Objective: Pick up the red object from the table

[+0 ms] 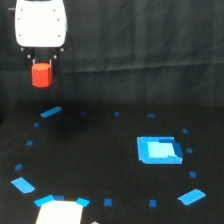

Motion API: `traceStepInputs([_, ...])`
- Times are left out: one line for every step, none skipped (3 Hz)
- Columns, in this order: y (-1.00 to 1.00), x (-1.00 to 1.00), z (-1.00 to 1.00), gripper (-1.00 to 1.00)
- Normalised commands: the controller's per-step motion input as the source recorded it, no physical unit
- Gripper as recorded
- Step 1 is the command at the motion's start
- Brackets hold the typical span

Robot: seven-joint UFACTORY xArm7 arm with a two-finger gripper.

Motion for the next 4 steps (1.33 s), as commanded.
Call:
traceStepInputs([-0.39, 0.58, 0.84, -1.0])
traceStepInputs([-0.12, 0.2, 0.2, -0.76])
traceStepInputs([-0.17, 0.11, 0.01, -0.84])
traceStepInputs([-0.26, 0.24, -0.1, -0.68])
